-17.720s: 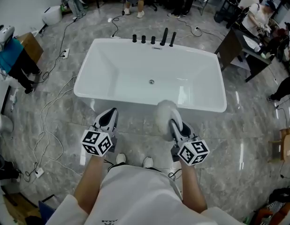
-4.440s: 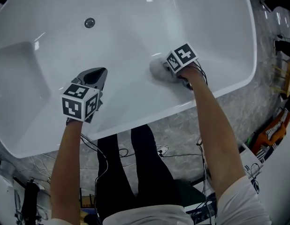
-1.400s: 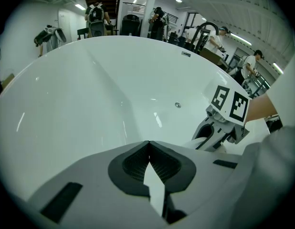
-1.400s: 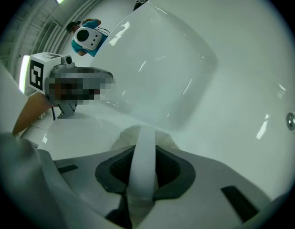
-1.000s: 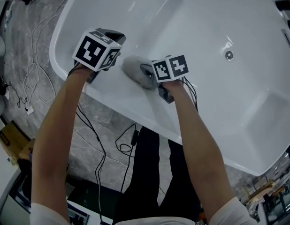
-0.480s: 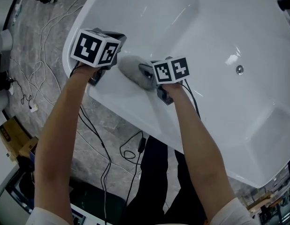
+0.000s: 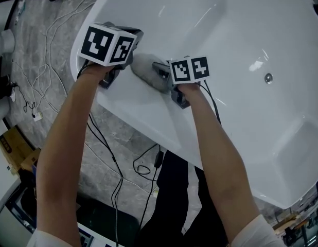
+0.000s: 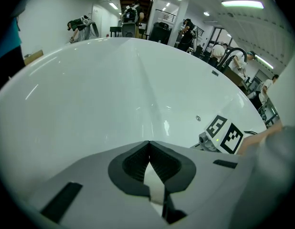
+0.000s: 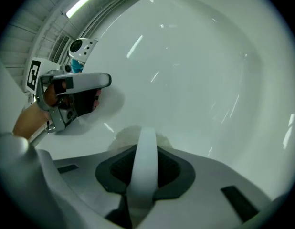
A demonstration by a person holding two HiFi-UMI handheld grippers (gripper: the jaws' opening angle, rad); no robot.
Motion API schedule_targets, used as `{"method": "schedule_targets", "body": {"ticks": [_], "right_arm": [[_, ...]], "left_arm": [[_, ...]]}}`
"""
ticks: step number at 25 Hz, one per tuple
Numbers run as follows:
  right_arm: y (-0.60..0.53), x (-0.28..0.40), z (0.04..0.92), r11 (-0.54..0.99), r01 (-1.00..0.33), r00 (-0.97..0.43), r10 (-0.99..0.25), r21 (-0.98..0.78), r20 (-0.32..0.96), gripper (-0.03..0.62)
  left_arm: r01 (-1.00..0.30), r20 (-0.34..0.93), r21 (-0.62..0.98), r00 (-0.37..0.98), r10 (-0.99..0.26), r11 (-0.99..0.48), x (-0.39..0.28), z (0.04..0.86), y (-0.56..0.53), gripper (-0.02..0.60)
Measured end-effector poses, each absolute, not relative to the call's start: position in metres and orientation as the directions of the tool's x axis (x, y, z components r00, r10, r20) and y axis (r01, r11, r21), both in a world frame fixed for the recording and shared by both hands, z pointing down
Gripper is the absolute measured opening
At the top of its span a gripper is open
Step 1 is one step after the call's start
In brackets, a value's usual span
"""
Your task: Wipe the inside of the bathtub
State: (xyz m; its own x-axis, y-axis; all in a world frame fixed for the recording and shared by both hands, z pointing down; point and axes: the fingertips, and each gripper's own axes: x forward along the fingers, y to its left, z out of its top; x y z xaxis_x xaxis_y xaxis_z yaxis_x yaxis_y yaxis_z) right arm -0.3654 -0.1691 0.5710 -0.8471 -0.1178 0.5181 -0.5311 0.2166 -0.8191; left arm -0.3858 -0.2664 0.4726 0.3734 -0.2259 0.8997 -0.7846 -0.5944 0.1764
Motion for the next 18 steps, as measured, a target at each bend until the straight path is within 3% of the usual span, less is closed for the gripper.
{"method": "schedule_targets", "body": {"ticks": [18], "right_arm": [[-0.165, -0.317, 0.674, 0.013, -0.702, -0.707, -0.134, -0.712, 0.694, 0.094]], "left_arm": [[-0.678, 0.892, 0.222, 0.431, -0.134, -0.701, -0.331, 0.509, -0.242, 0.012]]}}
